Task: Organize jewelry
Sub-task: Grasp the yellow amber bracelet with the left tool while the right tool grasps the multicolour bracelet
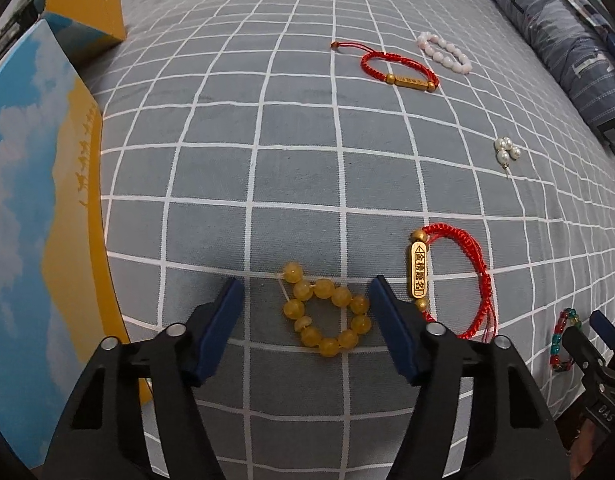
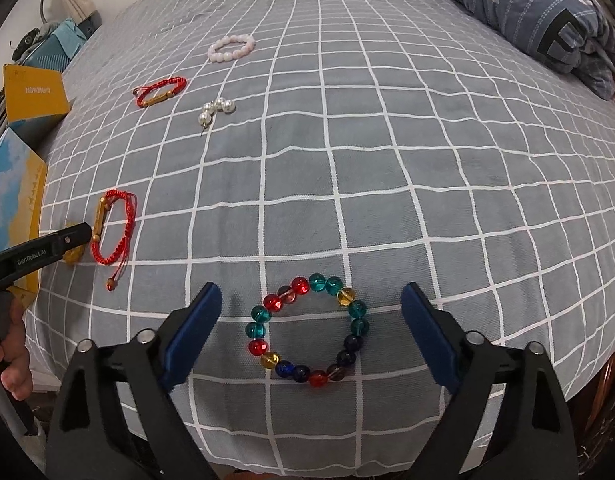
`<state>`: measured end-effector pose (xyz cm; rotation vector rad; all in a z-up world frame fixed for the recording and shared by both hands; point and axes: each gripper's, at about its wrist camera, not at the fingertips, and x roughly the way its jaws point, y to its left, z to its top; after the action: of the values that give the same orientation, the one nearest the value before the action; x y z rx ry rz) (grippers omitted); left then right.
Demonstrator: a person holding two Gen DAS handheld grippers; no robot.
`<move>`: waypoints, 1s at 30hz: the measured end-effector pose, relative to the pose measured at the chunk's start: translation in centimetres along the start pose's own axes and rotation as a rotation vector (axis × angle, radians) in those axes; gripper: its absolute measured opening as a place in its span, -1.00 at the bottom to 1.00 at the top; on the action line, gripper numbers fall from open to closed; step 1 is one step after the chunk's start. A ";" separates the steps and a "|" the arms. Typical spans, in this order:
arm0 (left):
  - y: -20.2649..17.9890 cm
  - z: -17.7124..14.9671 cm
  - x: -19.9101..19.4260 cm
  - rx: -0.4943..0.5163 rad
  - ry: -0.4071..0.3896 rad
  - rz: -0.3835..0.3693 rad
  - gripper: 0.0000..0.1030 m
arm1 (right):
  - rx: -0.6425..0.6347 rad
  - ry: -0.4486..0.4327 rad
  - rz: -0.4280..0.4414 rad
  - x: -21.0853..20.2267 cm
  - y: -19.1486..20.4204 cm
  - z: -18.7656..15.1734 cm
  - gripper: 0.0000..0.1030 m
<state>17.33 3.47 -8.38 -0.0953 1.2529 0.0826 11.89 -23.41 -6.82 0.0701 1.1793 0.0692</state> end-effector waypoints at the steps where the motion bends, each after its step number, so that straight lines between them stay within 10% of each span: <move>1: 0.2 0.1 0.1 -0.002 0.002 -0.004 0.20 | -0.002 0.005 -0.001 0.1 0.1 0.0 0.61; 12: -0.3 -0.6 0.1 0.028 0.015 0.006 -0.19 | -0.039 0.064 -0.063 1.9 1.0 -0.1 0.27; 23: -1.4 -1.7 -1.2 0.081 0.012 -0.001 -0.63 | -0.063 0.071 -0.109 2.0 2.0 -0.3 -0.63; 30: -1.4 -2.1 -2.6 0.087 -0.014 -0.012 -0.63 | -0.039 0.048 -0.098 0.9 1.9 0.0 -0.64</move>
<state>14.72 1.77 -6.47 -0.0271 1.2402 0.0183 12.19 -21.42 -7.49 -0.0240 1.2273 0.0077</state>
